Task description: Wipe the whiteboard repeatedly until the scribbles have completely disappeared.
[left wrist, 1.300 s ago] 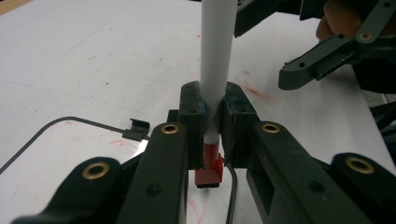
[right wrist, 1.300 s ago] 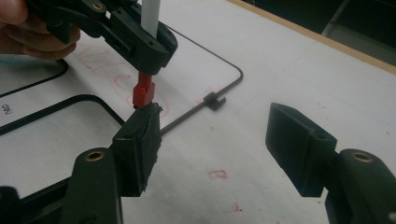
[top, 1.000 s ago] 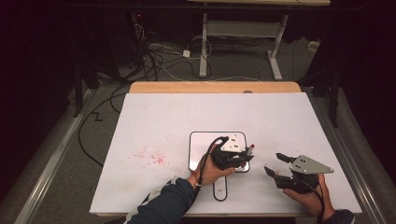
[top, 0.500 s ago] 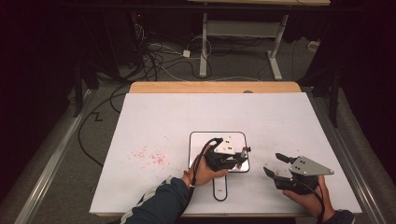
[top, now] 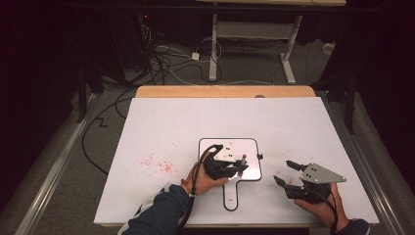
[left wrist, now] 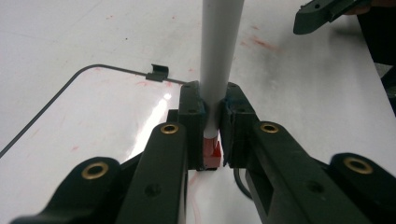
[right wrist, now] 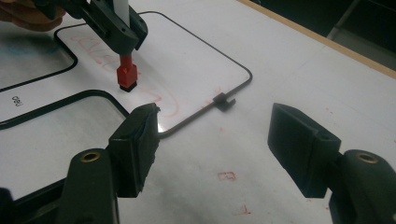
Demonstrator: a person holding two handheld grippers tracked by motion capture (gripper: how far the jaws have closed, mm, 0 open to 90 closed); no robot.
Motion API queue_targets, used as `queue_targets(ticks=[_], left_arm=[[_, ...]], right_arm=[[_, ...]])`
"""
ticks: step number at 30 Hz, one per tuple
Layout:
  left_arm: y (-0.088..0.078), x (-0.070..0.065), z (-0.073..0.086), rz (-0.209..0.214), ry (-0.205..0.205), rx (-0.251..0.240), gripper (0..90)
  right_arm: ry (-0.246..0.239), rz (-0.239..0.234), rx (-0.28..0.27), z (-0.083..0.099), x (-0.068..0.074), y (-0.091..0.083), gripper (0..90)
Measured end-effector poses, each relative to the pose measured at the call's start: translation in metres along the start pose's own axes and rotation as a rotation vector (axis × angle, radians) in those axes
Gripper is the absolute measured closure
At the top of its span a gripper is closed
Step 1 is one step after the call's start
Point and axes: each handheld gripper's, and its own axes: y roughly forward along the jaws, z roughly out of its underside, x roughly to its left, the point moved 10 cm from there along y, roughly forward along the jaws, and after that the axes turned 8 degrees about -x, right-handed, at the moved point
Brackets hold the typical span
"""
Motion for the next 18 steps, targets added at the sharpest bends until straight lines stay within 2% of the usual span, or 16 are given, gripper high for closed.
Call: queue_targets(ticks=[10,18], left_arm=[[-0.028,0.015,-0.003,-0.042,-0.01,0.001,78.9],[-0.051,0.026,-0.006,-0.075,-0.019,-0.005,78.9]], right_arm=[[0.001,0.033,0.005,0.0,-0.003,0.0,29.8],[-0.001,0.035,0.011,0.001,-0.003,0.0,29.9]])
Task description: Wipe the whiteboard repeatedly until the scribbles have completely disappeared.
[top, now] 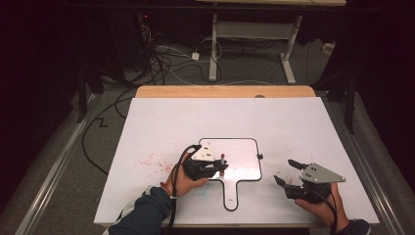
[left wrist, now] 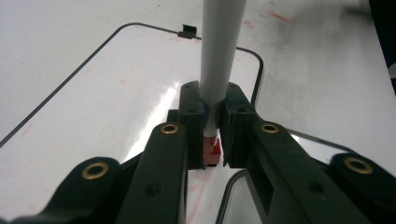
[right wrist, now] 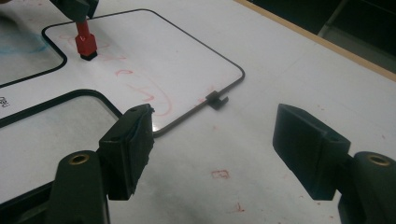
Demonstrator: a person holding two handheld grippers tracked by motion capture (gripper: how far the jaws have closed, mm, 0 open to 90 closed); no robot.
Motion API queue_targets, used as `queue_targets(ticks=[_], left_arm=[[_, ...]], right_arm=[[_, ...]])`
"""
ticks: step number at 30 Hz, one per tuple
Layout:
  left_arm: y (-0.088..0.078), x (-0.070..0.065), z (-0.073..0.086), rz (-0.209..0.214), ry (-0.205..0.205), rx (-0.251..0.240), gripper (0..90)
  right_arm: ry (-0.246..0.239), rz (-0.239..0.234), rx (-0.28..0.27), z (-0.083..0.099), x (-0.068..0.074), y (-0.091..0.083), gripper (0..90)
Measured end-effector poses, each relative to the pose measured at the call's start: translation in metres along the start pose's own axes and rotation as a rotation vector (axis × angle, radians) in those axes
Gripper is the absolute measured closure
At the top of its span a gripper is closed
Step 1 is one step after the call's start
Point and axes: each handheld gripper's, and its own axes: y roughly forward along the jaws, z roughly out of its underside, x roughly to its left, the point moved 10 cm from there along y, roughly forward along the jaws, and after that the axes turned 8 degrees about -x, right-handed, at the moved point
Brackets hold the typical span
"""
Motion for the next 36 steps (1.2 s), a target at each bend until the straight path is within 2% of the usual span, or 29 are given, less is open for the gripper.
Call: queue_targets(ticks=[4,9,16,19,22,23,25,26,27,30,36], left_arm=[[-0.018,0.008,-0.001,-0.021,-0.01,0.018,78.9],[-0.031,0.016,-0.002,-0.043,-0.013,0.015,78.9],[-0.04,0.021,-0.003,-0.049,-0.016,0.002,78.9],[-0.036,0.02,-0.004,-0.028,-0.039,-0.023,78.9],[-0.025,0.011,-0.002,0.001,-0.041,-0.032,78.9],[-0.016,0.004,-0.001,0.025,-0.055,-0.036,78.8],[-0.012,0.002,-0.001,0.03,-0.055,-0.038,78.9],[-0.015,0.006,0.006,0.054,0.042,0.04,78.9],[-0.006,-0.002,0.0,0.041,-0.046,-0.036,78.9],[0.002,-0.004,-0.001,0.054,-0.067,-0.043,78.9],[0.014,-0.011,0.002,0.06,-0.039,-0.014,78.9]], right_arm=[[-0.001,0.001,0.004,0.001,0.0,0.0,29.8],[-0.002,0.003,0.008,0.001,0.0,0.0,29.8],[-0.008,0.0,0.013,0.001,0.001,0.001,29.9],[-0.007,-0.005,0.016,0.002,0.002,0.001,30.0],[-0.013,-0.011,0.021,0.003,0.003,0.003,30.0],[-0.015,-0.012,0.023,0.003,0.003,0.002,30.0],[-0.015,-0.013,0.022,0.003,0.003,0.003,30.0],[-0.015,-0.013,0.022,0.003,0.003,0.003,30.0],[-0.015,-0.013,0.022,0.003,0.003,0.003,30.0],[-0.008,-0.012,0.024,0.004,0.003,0.003,30.0],[-0.01,-0.015,0.028,0.005,0.004,0.003,30.1]])
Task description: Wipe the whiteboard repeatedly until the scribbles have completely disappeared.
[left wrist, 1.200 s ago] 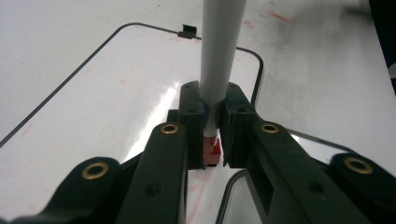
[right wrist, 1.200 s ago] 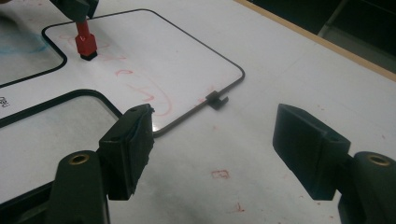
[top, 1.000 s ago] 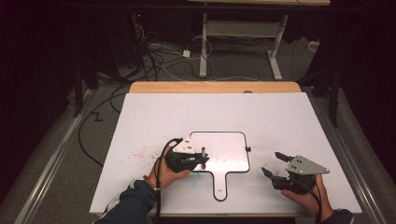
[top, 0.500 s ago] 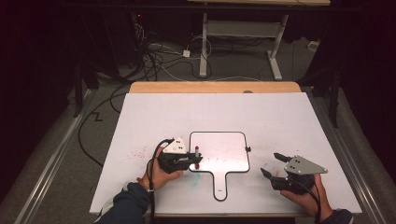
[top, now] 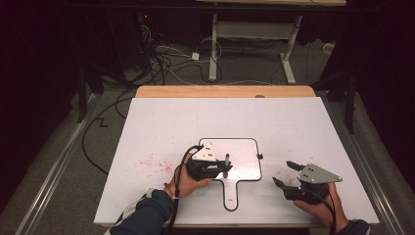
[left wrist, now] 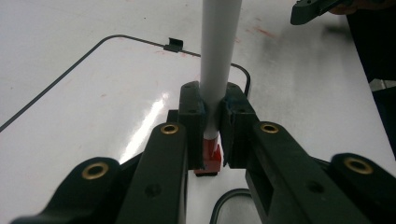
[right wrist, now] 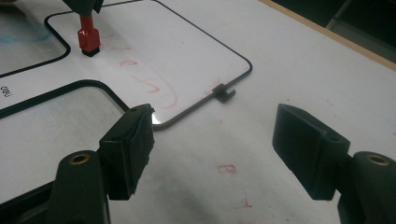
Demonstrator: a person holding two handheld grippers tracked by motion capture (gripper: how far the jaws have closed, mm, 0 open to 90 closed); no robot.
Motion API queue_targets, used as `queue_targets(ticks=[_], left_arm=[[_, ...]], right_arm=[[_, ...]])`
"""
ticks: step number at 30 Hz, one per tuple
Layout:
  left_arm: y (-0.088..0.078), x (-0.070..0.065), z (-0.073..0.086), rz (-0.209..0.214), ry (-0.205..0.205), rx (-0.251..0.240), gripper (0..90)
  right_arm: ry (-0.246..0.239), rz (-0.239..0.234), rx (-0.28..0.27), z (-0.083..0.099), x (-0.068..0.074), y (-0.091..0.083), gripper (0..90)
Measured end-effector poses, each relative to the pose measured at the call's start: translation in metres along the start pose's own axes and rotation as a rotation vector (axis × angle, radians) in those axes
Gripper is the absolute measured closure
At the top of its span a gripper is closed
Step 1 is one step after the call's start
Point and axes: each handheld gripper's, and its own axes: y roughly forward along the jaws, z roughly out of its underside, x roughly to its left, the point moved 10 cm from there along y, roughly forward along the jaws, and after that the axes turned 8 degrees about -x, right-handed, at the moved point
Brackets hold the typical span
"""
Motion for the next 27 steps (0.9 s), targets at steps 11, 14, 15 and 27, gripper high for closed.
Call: queue_targets(ticks=[11,14,15,27], left_arm=[[-0.047,0.024,-0.006,-0.084,0.015,0.01,78.8],[-0.057,0.034,-0.01,-0.121,0.05,-0.013,78.8],[-0.058,0.036,-0.011,-0.124,0.043,-0.023,78.8],[-0.026,0.029,-0.011,-0.068,0.049,-0.041,78.8]], right_arm=[[0.003,0.013,-0.002,0.0,-0.003,-0.003,30.1],[-0.004,0.018,0.0,-0.001,-0.003,-0.002,30.2],[-0.004,0.018,0.0,-0.001,-0.003,-0.002,30.2],[-0.006,0.009,0.002,0.0,-0.002,-0.001,30.5]])
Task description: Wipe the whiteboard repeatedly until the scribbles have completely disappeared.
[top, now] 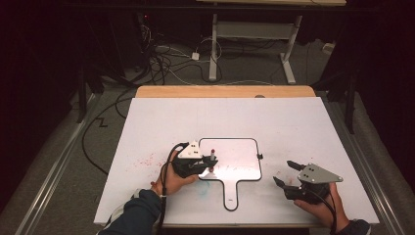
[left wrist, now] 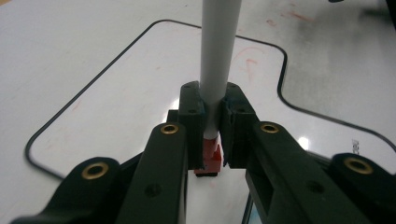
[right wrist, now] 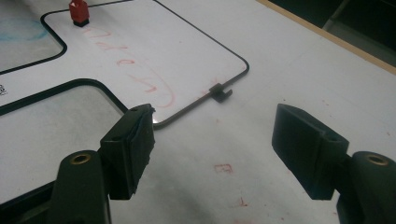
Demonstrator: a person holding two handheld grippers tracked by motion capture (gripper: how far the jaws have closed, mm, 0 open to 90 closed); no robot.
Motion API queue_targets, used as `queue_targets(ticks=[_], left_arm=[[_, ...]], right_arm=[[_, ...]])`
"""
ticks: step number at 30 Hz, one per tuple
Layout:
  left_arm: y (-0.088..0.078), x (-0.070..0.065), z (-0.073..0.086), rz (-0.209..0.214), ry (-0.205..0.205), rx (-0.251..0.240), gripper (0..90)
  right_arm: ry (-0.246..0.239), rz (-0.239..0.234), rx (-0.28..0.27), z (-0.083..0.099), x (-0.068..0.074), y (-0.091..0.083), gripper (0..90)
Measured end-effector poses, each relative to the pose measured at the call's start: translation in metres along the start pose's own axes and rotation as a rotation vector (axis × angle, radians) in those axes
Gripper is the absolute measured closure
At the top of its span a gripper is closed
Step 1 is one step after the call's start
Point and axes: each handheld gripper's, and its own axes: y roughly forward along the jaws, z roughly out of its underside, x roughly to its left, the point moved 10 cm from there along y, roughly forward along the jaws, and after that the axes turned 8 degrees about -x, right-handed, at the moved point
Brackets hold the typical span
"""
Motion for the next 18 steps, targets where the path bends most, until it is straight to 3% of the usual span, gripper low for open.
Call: queue_targets(ticks=[9,18], left_arm=[[0.042,-0.029,0.009,0.08,-0.002,0.02,78.8],[0.065,-0.041,0.012,0.094,0.002,0.024,78.8]], right_arm=[[0.003,0.006,-0.003,0.0,-0.002,-0.002,30.5],[0.003,0.002,-0.001,0.001,-0.002,-0.002,30.5]])
